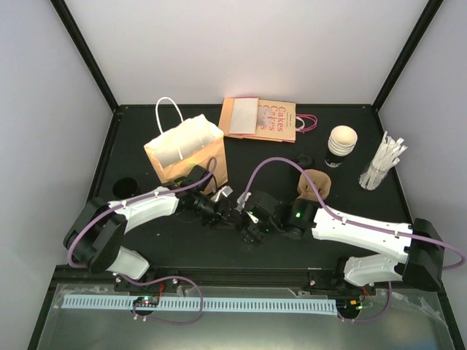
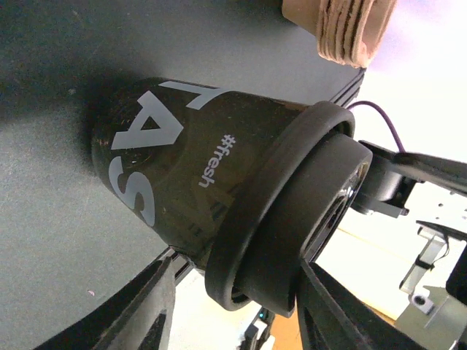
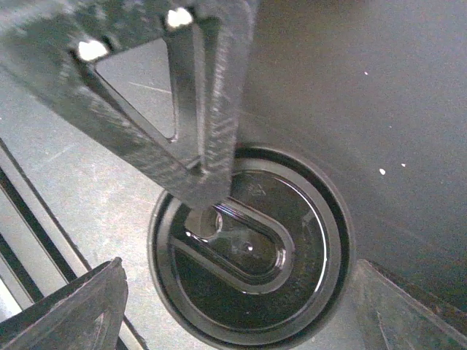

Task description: Pack the takeout coffee

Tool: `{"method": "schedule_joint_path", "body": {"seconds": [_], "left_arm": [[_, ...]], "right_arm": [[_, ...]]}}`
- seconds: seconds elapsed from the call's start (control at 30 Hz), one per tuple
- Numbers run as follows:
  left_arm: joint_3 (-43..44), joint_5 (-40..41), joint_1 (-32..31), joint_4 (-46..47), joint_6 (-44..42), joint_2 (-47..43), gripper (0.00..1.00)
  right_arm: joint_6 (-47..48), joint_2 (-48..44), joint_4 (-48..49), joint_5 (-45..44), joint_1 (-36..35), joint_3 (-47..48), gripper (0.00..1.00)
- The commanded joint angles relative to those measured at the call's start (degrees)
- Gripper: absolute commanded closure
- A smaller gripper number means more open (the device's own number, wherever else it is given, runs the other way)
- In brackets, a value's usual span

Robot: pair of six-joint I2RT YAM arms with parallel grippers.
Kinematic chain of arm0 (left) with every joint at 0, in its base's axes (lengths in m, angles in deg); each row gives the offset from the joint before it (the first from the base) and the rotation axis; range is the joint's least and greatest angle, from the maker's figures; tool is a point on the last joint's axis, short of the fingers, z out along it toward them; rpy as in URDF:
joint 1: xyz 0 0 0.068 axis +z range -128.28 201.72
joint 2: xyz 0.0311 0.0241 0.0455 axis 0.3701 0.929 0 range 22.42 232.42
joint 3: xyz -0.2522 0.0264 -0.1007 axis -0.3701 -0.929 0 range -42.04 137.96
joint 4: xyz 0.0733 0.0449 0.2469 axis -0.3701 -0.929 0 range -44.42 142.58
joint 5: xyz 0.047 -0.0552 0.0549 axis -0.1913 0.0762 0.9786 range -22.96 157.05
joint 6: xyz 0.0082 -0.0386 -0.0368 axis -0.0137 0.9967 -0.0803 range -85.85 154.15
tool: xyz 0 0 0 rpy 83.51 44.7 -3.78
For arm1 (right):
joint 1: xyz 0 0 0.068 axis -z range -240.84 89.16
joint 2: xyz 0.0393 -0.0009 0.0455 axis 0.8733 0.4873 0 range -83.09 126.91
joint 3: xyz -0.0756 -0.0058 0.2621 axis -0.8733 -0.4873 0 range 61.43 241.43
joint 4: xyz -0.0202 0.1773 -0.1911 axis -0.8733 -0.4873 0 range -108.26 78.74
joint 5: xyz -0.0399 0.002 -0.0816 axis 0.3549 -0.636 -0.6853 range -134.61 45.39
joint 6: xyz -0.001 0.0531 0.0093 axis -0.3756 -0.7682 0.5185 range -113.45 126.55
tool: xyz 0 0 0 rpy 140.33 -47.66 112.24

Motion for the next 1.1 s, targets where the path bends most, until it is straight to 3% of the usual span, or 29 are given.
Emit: {"method": "schedule_joint_path", "body": {"seconds": [0.0, 0.27, 0.37, 0.57, 0.7, 0.87, 0.97, 1.07], "left_arm": [[-0.57, 1.65, 0.27, -0.64, -0.88, -2.26, 0.48], [1.68, 7.24, 0.22, -7.61, -6.0, -7.34, 0.26], [2.2, 9.24, 0.17, -11.76, -8.26, -10.33, 0.02], [1.69, 14.33, -0.44, -18.26, -11.25, -20.51, 0.01], [2.35, 18.96, -3.12, -21.77, -15.68, -26.39, 0.01], [6.49, 32.51, -15.75, -19.94, -22.72, -26.74, 0.01], [11.28, 48.29, -26.9, -19.11, -30.17, -22.47, 0.01], [14.34, 55.39, -29.09, -19.32, -34.16, -16.25, 0.01]], "right_arm": [[-2.1, -0.73, -0.41, -1.25, -1.08, 1.74, 0.14], [-4.2, -4.1, 1.07, -0.25, -0.61, 1.54, 0.13], [-4.47, -5.3, 2.21, 2.81, 1.0, 1.37, 0.13], [-4.95, -7.03, 3.4, 9.09, 6.89, 1.12, 0.13], [-6.73, -9.1, 4.73, 14.03, 13.6, 0.09, 0.18], [-9.29, -11.11, 6.69, 22.34, 23.4, -2.54, 0.22], [-9.76, -11.78, 6.99, 23.48, 26.45, -3.58, 0.23], [-11.04, -14.16, 8.28, 23.25, 27.75, -5.16, 0.23]]}}
